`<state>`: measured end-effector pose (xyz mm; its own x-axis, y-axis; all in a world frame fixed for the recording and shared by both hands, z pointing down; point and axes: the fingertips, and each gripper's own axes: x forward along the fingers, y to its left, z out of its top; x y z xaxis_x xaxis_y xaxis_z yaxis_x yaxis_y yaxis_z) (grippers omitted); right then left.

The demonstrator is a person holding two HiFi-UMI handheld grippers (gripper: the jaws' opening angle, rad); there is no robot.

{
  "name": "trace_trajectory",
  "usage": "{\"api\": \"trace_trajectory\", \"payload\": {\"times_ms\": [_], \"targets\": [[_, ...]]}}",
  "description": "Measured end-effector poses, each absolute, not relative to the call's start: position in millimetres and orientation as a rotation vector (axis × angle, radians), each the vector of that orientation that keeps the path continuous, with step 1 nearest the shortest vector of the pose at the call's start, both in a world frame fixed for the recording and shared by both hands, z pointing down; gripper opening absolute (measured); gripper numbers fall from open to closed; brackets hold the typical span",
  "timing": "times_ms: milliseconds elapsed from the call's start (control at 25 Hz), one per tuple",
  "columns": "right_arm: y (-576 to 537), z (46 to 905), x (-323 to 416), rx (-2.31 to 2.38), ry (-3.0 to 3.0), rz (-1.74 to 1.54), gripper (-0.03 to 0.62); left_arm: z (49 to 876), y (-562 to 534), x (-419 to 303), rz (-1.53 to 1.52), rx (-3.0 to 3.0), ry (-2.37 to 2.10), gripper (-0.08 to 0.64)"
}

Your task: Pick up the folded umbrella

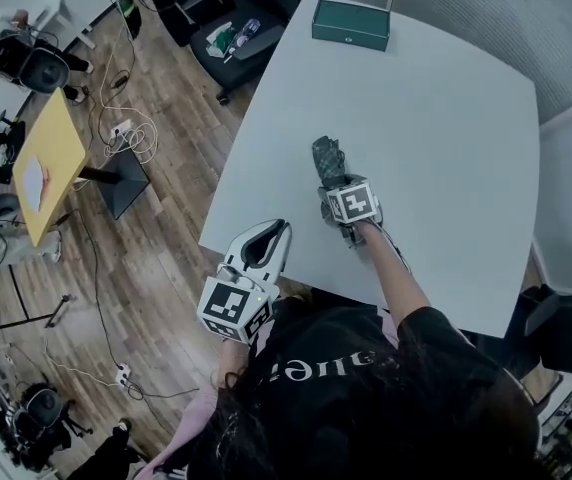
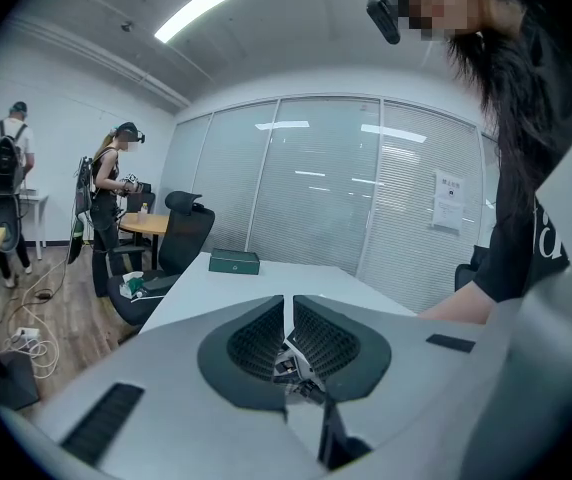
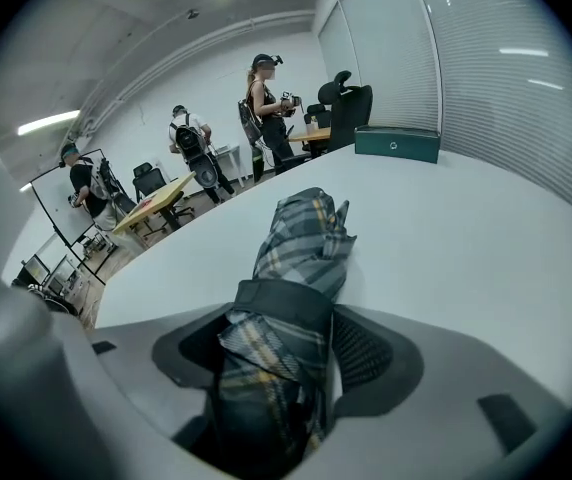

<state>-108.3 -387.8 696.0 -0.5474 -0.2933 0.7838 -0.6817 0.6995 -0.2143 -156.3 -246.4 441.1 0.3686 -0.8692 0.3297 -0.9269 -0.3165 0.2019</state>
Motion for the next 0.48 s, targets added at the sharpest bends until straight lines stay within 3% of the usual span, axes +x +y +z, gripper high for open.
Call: {"api": "trace_trajectory", "payload": {"times_ms": [240, 480], "targets": [[-391, 700, -105, 0.812, -2.149, 0.723, 0.261, 441, -243, -159, 0.21, 2.276, -1.592, 0.038], [-377, 698, -96, 0.831, -2.146, 1.049, 0.235, 436, -231, -171, 0.2, 2.268, -1.634, 0.038]]}}
